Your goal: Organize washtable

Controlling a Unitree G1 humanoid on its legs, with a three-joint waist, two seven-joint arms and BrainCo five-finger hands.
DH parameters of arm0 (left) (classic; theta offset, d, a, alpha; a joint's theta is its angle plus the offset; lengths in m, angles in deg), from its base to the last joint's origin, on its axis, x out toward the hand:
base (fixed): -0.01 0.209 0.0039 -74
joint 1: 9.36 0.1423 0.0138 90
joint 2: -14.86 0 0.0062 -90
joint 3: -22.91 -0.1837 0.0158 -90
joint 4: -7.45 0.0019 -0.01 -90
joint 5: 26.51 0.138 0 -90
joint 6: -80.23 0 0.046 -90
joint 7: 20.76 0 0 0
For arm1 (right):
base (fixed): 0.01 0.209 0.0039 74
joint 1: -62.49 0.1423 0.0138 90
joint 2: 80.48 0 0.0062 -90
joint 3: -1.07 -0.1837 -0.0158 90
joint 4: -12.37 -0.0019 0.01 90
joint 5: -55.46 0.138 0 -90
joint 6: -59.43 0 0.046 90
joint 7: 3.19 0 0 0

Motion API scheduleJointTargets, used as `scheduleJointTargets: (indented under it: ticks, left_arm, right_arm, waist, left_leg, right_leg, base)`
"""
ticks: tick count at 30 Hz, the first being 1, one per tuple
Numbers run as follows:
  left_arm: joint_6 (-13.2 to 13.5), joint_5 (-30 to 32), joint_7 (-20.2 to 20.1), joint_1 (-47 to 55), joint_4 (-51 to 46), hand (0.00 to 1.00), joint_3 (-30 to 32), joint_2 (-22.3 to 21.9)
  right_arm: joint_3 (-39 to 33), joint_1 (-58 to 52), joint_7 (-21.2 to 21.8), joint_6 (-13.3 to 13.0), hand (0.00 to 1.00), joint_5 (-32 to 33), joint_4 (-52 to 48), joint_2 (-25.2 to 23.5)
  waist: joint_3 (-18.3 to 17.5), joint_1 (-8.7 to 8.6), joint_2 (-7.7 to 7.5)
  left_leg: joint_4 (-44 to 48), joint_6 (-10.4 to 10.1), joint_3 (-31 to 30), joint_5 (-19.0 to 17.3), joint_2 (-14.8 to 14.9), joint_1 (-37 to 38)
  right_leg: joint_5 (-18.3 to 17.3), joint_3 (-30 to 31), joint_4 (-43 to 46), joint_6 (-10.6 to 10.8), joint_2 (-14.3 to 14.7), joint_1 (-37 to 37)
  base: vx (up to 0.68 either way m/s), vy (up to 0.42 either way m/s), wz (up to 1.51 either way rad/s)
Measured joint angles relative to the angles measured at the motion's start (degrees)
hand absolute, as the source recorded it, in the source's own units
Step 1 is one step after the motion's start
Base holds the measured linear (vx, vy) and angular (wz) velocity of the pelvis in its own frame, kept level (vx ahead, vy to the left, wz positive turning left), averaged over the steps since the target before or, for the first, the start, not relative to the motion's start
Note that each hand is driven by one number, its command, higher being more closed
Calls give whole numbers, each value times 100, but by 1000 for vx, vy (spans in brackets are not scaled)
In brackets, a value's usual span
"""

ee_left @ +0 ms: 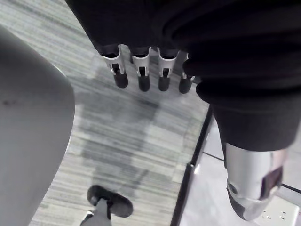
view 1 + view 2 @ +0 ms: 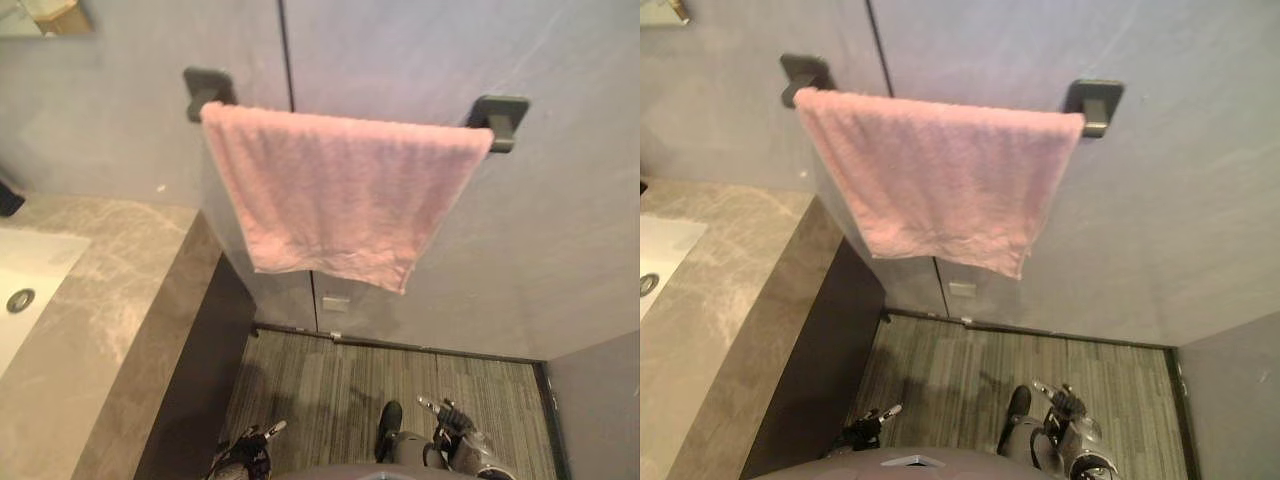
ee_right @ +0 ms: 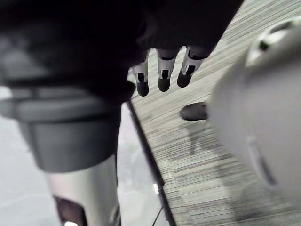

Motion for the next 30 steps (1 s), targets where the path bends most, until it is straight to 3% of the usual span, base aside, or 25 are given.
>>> scheduleJointTargets:
  ticks: [1, 2, 3, 4, 5, 6, 7, 8, 10, 12, 14, 16, 19, 21, 22, 23, 24, 26, 28, 30]
  left_arm:
    - [11, 155, -22, -48, -15, 0, -100, 208]
    - [62, 179, -18, -90, -25, 0, -160, 317]
    - [138, 184, -8, -120, -48, 0, -211, 352]
    - [212, 191, 19, -110, -55, 0, -231, 347]
    - [202, 255, 24, -97, 36, 0, -193, 372]
    - [206, 307, 24, -86, 113, 0, -148, 380]
    - [205, 359, 16, -89, 119, 0, -16, 364]
    - [223, 375, 19, -69, 86, 0, 74, 344]
    - [229, 370, 3, -52, 70, 0, 399, 330]
    - [215, 380, 5, 7, -11, 0, 619, 323]
    - [215, 417, 3, 123, -21, 0, 751, 351]
    - [168, 408, 4, 478, 13, 0, 738, 360]
    - [94, 335, 36, 597, 217, 0, 642, 370]
    - [77, 272, 109, 598, 248, 0, 532, 365]
    - [78, 221, 142, 562, 202, 0, 446, 317]
    - [98, 114, 176, 571, 191, 0, 451, 272]
    - [98, 110, 203, 582, 183, 0, 455, 265]
    - [124, 123, 199, 637, 104, 0, 440, 342]
    - [131, 130, 194, 769, 75, 0, 450, 283]
    - [124, 127, 194, 829, 115, 0, 477, 244]
  right_arm:
    - [110, 111, -7, 18, 0, 131, 61, -23]
    - [175, 132, 6, 18, 0, 159, 65, -18]
    - [215, 78, 5, 2, 0, 159, 72, -7]
    - [359, 121, 12, -17, 0, 157, 72, 14]
    - [557, 180, 8, -62, 0, 146, 17, -27]
    - [613, 187, 19, -90, 0, 146, -50, -35]
    - [589, 152, 50, -31, 0, 129, -117, -33]
    - [545, 31, 62, -32, 0, 100, -145, -91]
    - [535, -25, 77, -30, 0, 100, -156, -178]
    - [548, 14, 172, -28, 0, 19, -149, -266]
    - [634, 58, 275, -24, 0, -140, -139, -304]
    - [868, 202, 276, -37, 0, -319, -141, -259]
    - [1183, 454, 231, -46, 0, -304, -106, -176]
    - [1427, 614, 209, -80, 0, -309, -118, -144]
    - [1488, 658, 184, -100, 0, -366, -120, -59]
    - [1472, 600, 152, -94, 0, -448, -100, -15]
    - [1435, 502, 113, -82, 0, -571, -75, -27]
    - [1372, 479, 102, -68, 0, -622, 135, 24]
    - [1377, 443, 109, -49, 0, -773, 141, 107]
    - [1318, 343, 118, -48, 0, -801, 140, 103]
  waist:
    - [185, 37, -375]
    - [222, 32, -462]
    - [201, -44, -416]
    - [220, -14, -359]
    - [241, 99, -335]
    - [277, 108, -305]
    - [301, 90, -272]
    - [295, 134, -286]
    - [236, 210, -440]
    - [181, 307, -518]
    - [58, 412, -516]
    - [-135, 514, -462]
    - [-110, 574, -317]
    - [168, 541, -233]
    - [297, 541, -48]
    - [391, 533, 66]
    - [448, 532, -43]
    - [456, 530, -220]
    - [444, 530, -198]
    - [410, 545, -141]
  left_leg:
    - [595, -30, -130, -99, -311, -346]
    - [568, 139, -63, -355, -406, -455]
    - [-283, 399, 48, -385, -384, -504]
    - [-615, 496, -23, -305, -503, -588]
    - [-580, 556, 100, -309, -633, -597]
    - [-487, 604, 119, -319, -611, -668]
    - [-377, 784, 29, -203, -572, -788]
    - [-461, 822, -175, -63, -584, -780]
    - [-601, 887, -480, 196, -811, -805]
    - [-593, 948, -707, 356, -1053, -941]
    - [-544, 930, -849, 497, -1145, -1199]
    - [-517, 822, -1014, 773, -1123, -1699]
    - [-637, 554, -1378, 1284, -846, -2339]
    - [-733, 372, -1732, 1656, -696, -2541]
    - [-1006, 329, -1960, 1905, -541, -2569]
    - [-1332, 568, -1909, 1853, -400, -2453]
    - [-1465, 766, -1603, 1562, -341, -2413]
    - [-520, 944, -589, 1500, -595, -2628]
    - [544, 916, -362, 1260, -749, -2600]
    - [1513, 807, -240, 758, -568, -2381]
  right_leg:
    - [161, 193, -15, 61, -416, -17]
    - [303, 268, -48, 107, -593, -3]
    - [560, 317, -110, 158, -662, 23]
    - [957, 668, -239, 486, -730, 4]
    - [1222, 1216, -287, 680, -776, -63]
    - [903, 1541, 144, 636, -703, -160]
    - [-59, 1866, 1361, 395, -549, -230]
    - [-813, 1964, 2511, 394, -483, -148]
    - [-1417, 2289, 3615, 557, -480, 77]
    - [-1719, 2754, 4043, 647, -432, 531]
    - [-1958, 3115, 3877, 726, -260, 1014]
    - [-2457, 3423, 2973, 639, -36, 1170]
    - [-2700, 3040, 1874, 279, 201, 1244]
    - [-2831, 2718, 1537, 259, 408, 1357]
    - [-2824, 2480, 1477, 213, 621, 1353]
    - [-2774, 2232, 1472, 126, 665, 1383]
    - [-2728, 2008, 1379, -54, 563, 1407]
    - [-2497, 1734, 1292, -68, 114, 1280]
    - [-2154, 1612, 928, -56, -71, 1270]
    - [-1797, 1398, 594, -7, -67, 1262]
  base:
    - [-169, 353, 5]
    - [-271, 240, 25]
    - [-245, 331, 18]
    - [-244, 457, -13]
    - [-57, 433, -36]
    - [243, 114, 4]
    - [519, -128, 79]
    - [562, -196, 106]
    - [457, -211, 96]
    - [417, -235, 74]
    - [268, -265, 47]
    - [47, -292, 36]
    - [-112, -373, 53]
    - [-290, -335, 77]
    - [-468, -140, 103]
    - [-560, 15, 115]
    - [-525, 25, 113]
    - [-432, 11, 91]
    - [-291, 90, 49]
    - [-142, 140, 49]
